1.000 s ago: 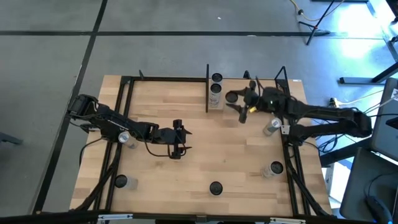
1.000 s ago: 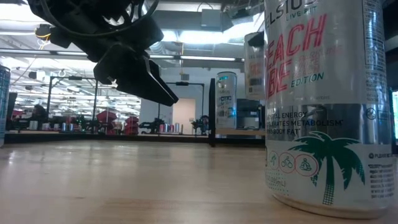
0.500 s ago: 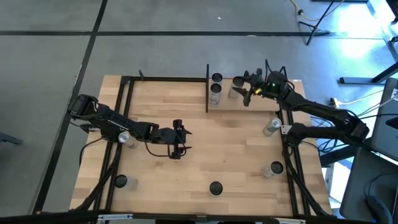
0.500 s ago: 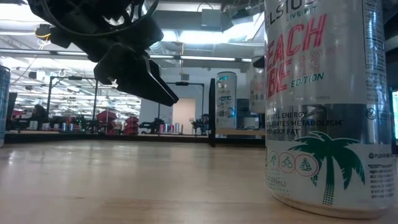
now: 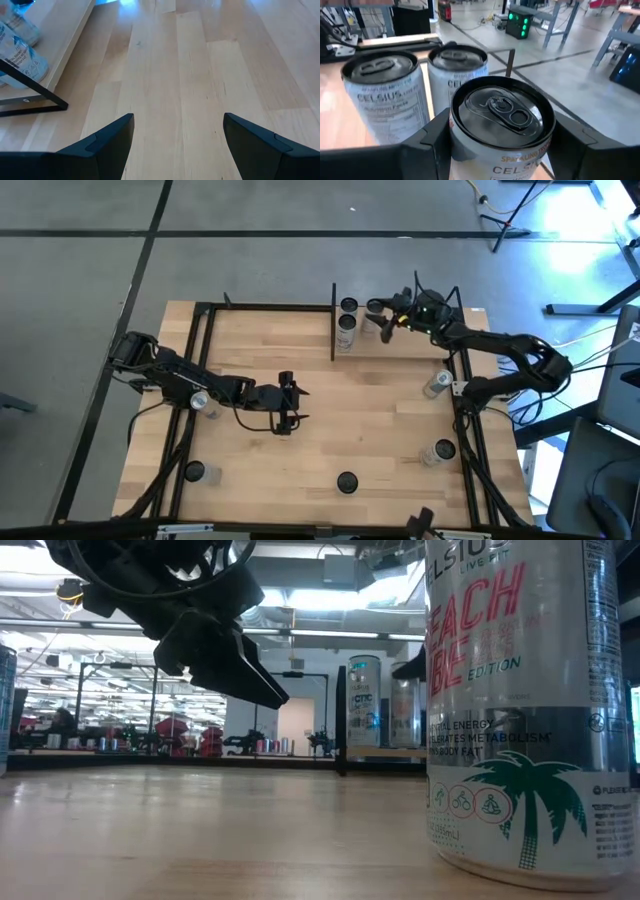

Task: Place canned beverage on shelf
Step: Put the top white-yellow soda can on the shelf

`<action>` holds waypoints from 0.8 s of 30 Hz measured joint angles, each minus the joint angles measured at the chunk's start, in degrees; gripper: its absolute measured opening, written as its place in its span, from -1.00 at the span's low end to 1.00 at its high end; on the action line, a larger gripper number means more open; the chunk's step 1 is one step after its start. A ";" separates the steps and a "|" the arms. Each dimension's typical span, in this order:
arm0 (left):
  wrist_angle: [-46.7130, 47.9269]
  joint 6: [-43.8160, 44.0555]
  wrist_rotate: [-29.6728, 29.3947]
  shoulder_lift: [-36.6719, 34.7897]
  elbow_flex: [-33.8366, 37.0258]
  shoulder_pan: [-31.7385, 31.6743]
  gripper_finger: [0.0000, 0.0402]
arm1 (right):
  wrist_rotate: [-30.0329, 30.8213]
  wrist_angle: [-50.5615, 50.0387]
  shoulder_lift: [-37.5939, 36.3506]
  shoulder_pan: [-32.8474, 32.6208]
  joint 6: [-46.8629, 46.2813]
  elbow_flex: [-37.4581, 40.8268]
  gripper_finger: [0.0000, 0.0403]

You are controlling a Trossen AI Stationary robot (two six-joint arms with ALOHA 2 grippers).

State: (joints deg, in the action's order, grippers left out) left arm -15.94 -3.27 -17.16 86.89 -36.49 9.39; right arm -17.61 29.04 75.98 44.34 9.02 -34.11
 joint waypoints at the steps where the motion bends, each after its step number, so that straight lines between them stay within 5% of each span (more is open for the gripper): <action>1: 0.00 0.00 0.01 0.00 0.00 0.00 0.45 | -0.03 1.06 0.49 -0.02 -0.11 0.00 0.10; 24: -0.01 -0.04 0.05 0.00 0.00 0.00 0.45 | -3.10 8.96 6.41 -0.11 -3.15 -0.04 0.10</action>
State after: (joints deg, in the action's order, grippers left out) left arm -15.96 -3.31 -17.10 86.89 -36.49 9.39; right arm -20.71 37.99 82.39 44.23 5.87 -34.15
